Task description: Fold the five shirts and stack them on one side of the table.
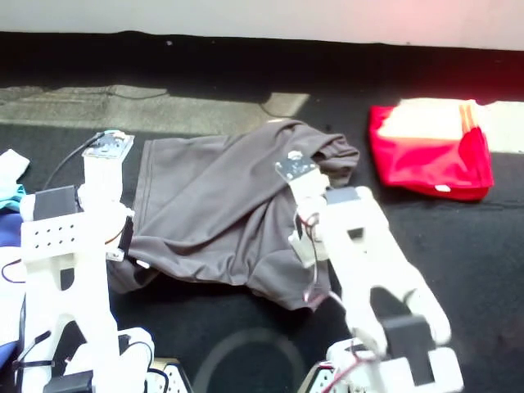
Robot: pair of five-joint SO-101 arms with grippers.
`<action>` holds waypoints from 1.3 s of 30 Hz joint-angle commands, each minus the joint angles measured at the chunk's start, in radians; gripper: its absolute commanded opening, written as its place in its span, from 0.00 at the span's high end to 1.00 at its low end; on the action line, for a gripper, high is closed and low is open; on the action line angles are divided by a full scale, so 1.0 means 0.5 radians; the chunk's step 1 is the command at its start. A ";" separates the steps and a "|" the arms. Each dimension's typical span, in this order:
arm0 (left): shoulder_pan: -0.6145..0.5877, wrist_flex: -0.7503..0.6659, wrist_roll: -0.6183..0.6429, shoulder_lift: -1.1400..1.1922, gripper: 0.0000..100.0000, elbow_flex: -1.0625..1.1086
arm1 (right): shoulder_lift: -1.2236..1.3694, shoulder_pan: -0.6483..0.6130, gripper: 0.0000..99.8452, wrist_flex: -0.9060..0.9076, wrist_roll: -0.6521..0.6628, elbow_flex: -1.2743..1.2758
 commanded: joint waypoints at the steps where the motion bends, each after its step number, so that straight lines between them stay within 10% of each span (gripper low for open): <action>1: 0.014 -0.021 -0.015 -0.038 0.99 -0.026 | 0.238 0.020 0.79 -0.032 -0.021 -0.204; 8: 0.014 -0.021 -0.015 -0.038 0.99 -0.023 | 0.459 0.032 0.99 -0.296 -0.021 -0.287; 29: -0.127 -0.055 -0.012 -0.035 0.99 -0.250 | 0.692 0.566 0.98 -0.161 0.485 -1.174; 39: -0.035 -0.279 -0.009 -0.032 0.99 0.005 | 0.483 0.569 0.81 -0.017 -0.110 -1.174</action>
